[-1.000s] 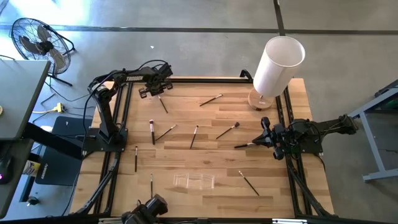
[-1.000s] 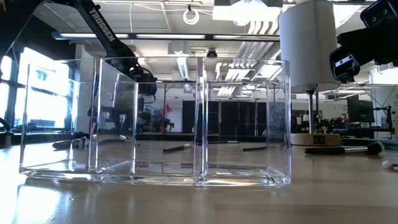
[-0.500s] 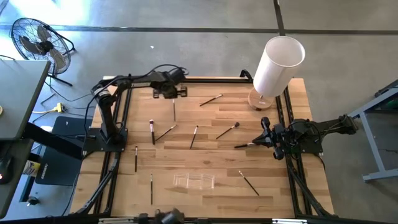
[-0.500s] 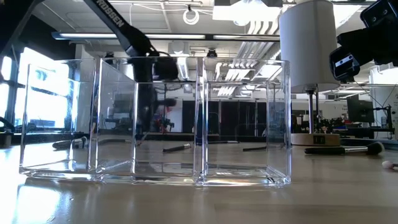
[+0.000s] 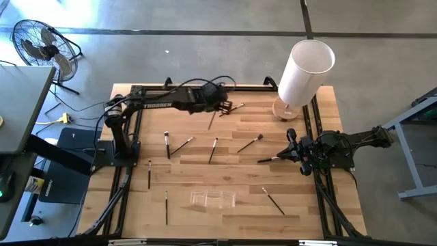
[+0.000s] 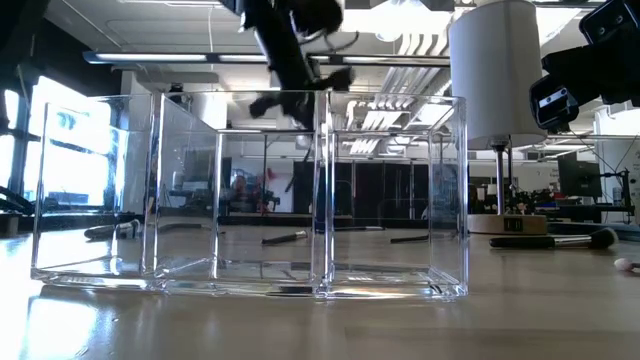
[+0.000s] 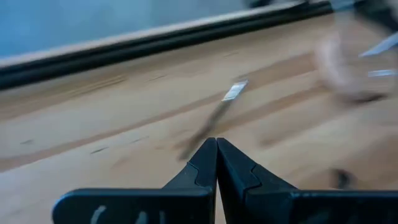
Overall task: Put items in baskets/containers
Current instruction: Put the black eyeshadow brush into the transparent organizer
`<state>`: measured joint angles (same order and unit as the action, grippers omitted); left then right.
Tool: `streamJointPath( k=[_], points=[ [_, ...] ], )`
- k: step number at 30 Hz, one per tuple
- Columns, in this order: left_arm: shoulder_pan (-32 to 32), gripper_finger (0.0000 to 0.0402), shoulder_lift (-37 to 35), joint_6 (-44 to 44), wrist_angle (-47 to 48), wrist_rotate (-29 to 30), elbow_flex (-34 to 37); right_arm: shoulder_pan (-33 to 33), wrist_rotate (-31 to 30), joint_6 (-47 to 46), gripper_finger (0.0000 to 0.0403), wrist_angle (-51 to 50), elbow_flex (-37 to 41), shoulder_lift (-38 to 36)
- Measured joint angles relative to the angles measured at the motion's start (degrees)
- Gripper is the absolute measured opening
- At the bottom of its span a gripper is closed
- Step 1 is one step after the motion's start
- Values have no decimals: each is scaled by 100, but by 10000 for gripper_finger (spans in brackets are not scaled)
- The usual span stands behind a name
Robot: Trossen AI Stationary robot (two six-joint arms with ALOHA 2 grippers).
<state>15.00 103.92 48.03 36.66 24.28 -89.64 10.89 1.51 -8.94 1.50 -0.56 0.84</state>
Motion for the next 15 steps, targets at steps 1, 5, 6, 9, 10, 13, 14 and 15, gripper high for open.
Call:
streamJointPath(
  k=[1,5,6,9,10,13,14,15],
  points=[
    [-136,0,0,-7,-1,124,-114,-1,0,1,5,1,0,1],
    [-663,0,0,-33,-42,631,-449,1,-2,1,5,2,0,1],
    [-793,0,0,-65,-113,758,-507,0,0,0,5,-1,0,1],
    [-1183,0,0,-413,-551,970,-551,1,-1,0,5,-1,0,-1],
    [-1312,0,2,-701,-800,967,-549,-1,-1,1,5,1,0,0],
    [-1691,0,0,-1846,-1804,543,-549,-1,-2,-1,5,2,0,-2],
    [-1800,0,0,-2179,-2128,298,-549,-1,-2,1,5,-1,0,1],
    [-1909,0,0,-2454,-2431,56,-549,1,0,1,5,0,0,-1]
  ],
)
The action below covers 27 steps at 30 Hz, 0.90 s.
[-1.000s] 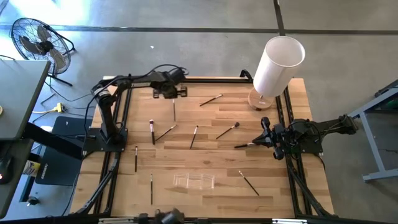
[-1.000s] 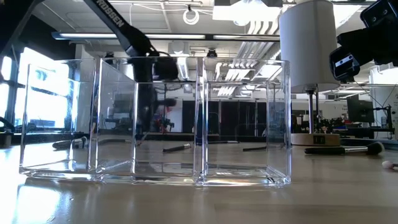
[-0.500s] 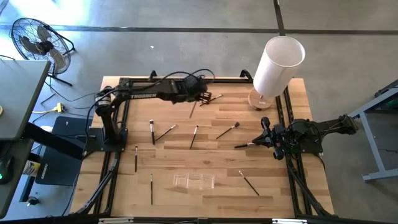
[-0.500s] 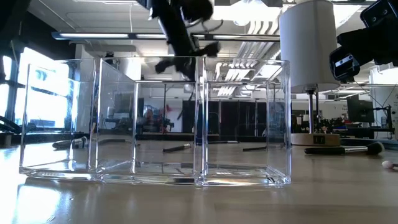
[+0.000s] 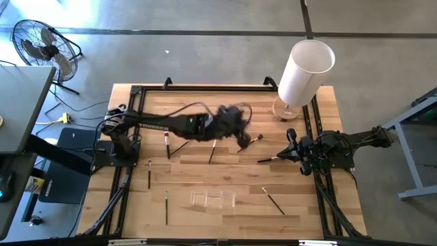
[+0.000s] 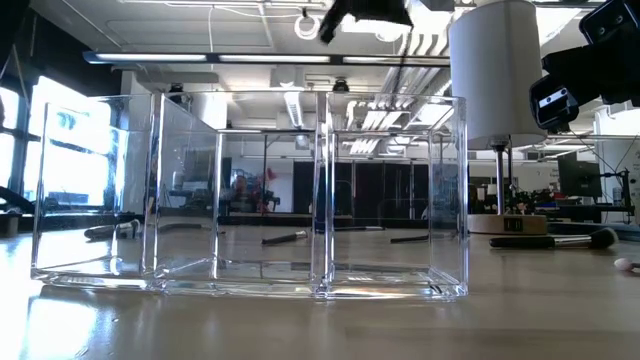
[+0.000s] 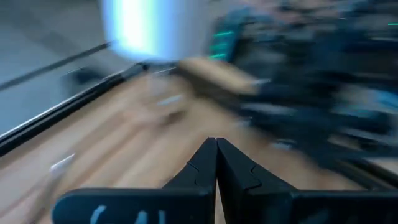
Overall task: Put items in baskets/containers
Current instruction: Put the black eyeshadow brush into the transparent organizer
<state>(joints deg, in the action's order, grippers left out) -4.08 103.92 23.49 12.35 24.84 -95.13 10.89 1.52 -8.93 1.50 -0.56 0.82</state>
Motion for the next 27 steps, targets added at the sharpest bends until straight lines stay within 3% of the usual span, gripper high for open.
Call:
streamJointPath(
  k=[4,13,19,27],
  points=[
    [-418,0,-4,-573,-764,-332,0,-1,-1,0,5,0,0,1],
    [-1336,0,-259,-1044,-602,-485,324,-2,0,0,5,1,0,1],
    [-2049,0,-1056,-936,-1612,-418,1803,-2,-2,0,5,2,0,2],
    [-3227,0,-2139,-464,-2726,833,3785,0,-2,0,5,9,0,6]
  ],
)
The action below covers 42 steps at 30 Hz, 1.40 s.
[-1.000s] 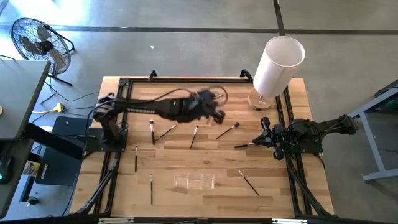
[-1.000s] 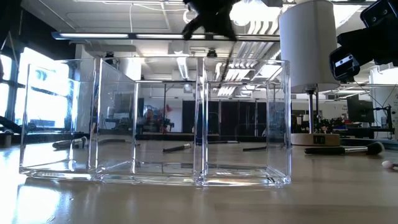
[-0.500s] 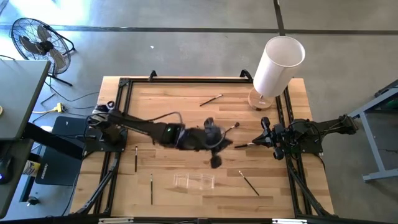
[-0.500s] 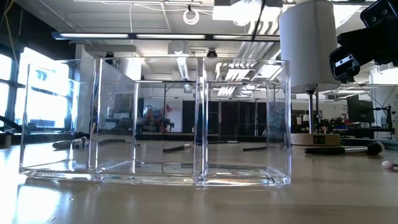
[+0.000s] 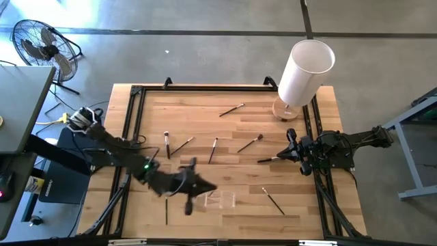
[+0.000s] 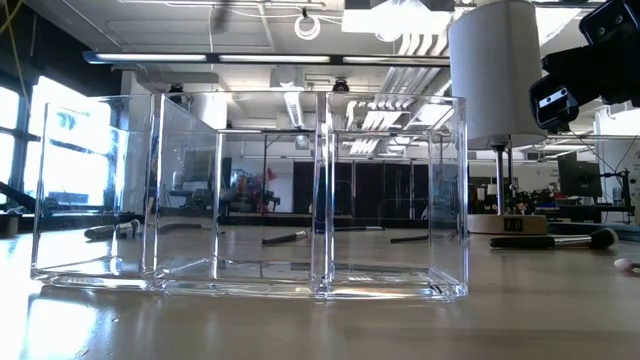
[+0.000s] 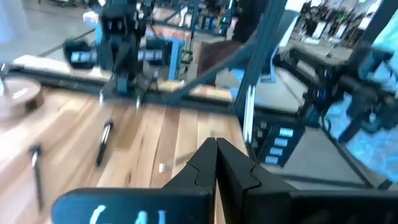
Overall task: Put items in baskets/containers
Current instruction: Put the black eyeshadow brush into the transparent organizer, then put the black blush brush into the transparent organizer
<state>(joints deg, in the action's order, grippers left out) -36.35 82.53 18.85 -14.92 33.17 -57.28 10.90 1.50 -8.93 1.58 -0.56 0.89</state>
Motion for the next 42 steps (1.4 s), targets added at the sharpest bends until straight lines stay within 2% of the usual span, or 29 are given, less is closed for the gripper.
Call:
streamJointPath(
  k=[6,13,23,31,36,42],
  points=[
    [-625,0,-241,114,-270,701,772,0,0,0,5,0,0,4],
    [-600,0,-174,307,-437,716,1124,-2,1,0,5,-1,0,4],
    [-350,15,-104,759,-318,525,1139,-2,1,-1,5,-2,0,7],
    [-292,61,-104,774,-187,290,1139,-2,0,-1,5,-2,0,7],
    [-291,85,-103,648,-182,451,1078,-1,0,0,5,-2,0,7],
    [-207,91,-262,242,83,716,530,0,0,0,5,-2,0,7]
  ],
)
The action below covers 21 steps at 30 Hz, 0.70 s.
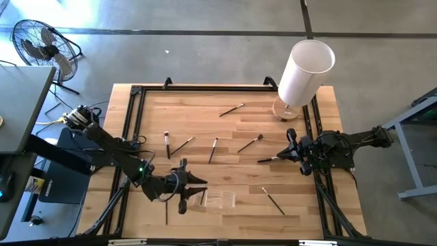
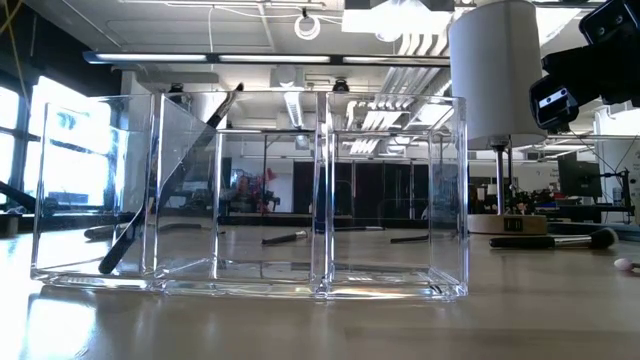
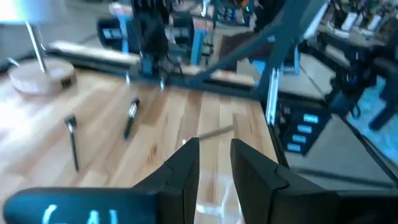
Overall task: Put items in baskets/containers
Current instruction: Put the black blush brush into the transparent organizer
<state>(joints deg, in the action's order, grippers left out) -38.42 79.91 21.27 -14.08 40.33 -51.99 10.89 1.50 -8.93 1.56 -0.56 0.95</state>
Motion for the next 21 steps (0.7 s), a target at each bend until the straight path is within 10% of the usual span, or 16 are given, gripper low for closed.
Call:
streamJointPath(
  k=[21],
  points=[
    [2198,6,-393,606,5306,-672,-2695,-2,2,-2,5,0,0,0]
  ],
)
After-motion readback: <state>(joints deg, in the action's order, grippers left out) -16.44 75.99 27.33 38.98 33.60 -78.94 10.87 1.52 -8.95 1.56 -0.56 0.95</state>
